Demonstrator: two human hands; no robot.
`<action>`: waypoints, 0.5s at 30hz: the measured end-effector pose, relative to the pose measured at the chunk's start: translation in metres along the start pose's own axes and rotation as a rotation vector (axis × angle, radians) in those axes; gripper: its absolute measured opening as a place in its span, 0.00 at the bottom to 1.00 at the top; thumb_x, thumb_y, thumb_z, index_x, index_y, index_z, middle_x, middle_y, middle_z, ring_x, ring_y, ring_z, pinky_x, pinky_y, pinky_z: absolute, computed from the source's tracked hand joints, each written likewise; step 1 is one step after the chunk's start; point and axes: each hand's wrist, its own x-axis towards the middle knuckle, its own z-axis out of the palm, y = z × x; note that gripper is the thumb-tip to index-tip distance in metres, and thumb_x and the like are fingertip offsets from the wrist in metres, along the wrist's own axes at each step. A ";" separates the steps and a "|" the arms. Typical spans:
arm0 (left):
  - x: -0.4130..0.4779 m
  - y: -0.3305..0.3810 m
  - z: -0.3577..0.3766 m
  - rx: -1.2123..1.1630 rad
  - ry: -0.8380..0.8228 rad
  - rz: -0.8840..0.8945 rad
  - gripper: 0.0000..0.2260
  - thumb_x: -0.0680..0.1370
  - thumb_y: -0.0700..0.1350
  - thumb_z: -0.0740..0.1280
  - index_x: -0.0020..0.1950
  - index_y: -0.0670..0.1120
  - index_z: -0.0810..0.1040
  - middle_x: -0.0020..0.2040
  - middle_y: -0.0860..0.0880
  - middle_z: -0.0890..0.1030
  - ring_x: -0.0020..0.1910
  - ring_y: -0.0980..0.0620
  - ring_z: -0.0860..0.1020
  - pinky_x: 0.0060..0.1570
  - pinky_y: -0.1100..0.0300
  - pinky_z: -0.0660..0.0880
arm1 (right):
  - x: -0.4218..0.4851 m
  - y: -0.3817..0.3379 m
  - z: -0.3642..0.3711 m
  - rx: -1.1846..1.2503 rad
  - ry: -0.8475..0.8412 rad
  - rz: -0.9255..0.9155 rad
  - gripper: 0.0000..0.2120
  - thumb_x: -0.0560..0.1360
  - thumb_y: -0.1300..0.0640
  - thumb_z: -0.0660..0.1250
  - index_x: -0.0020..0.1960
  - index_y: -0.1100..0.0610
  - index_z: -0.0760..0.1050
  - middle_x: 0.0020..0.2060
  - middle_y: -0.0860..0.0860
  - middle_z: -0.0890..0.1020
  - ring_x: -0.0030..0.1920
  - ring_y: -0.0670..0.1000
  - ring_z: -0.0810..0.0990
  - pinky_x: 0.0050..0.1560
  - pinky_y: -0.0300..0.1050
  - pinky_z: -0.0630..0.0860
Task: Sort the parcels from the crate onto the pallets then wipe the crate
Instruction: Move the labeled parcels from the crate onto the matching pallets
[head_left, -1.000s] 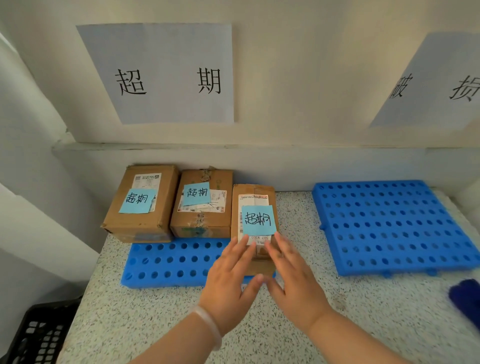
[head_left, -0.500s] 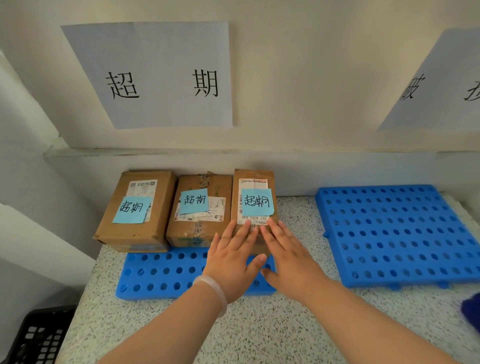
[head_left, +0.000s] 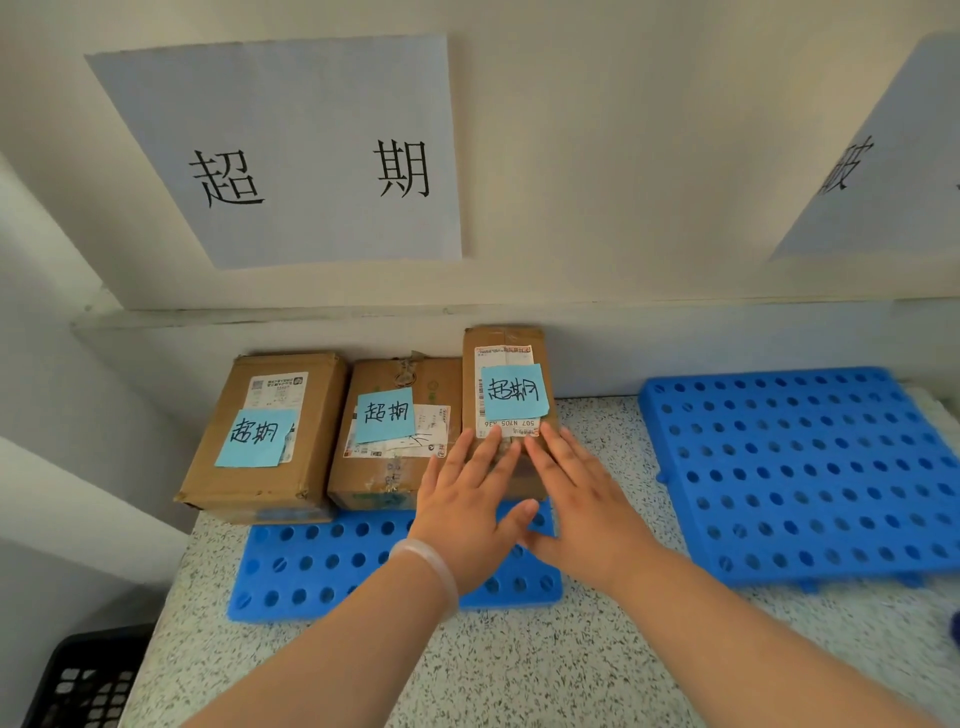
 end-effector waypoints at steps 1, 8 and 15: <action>-0.002 0.001 -0.003 -0.012 0.016 -0.005 0.37 0.70 0.71 0.35 0.79 0.61 0.42 0.79 0.60 0.38 0.76 0.57 0.33 0.76 0.47 0.36 | -0.005 -0.001 -0.002 0.001 0.010 0.003 0.46 0.75 0.34 0.62 0.78 0.44 0.33 0.74 0.40 0.29 0.74 0.43 0.28 0.73 0.45 0.35; -0.044 0.027 -0.013 0.090 0.068 0.065 0.36 0.77 0.68 0.55 0.78 0.62 0.39 0.79 0.57 0.36 0.78 0.53 0.35 0.76 0.45 0.38 | -0.075 -0.009 -0.010 -0.016 0.090 0.095 0.46 0.73 0.33 0.62 0.78 0.41 0.35 0.76 0.42 0.30 0.76 0.45 0.30 0.77 0.52 0.38; -0.091 0.097 0.005 0.101 0.055 0.180 0.39 0.76 0.68 0.59 0.77 0.63 0.37 0.79 0.55 0.36 0.78 0.51 0.39 0.76 0.44 0.40 | -0.180 -0.002 -0.014 -0.036 0.141 0.181 0.48 0.65 0.26 0.53 0.79 0.40 0.38 0.75 0.42 0.31 0.76 0.45 0.30 0.74 0.50 0.31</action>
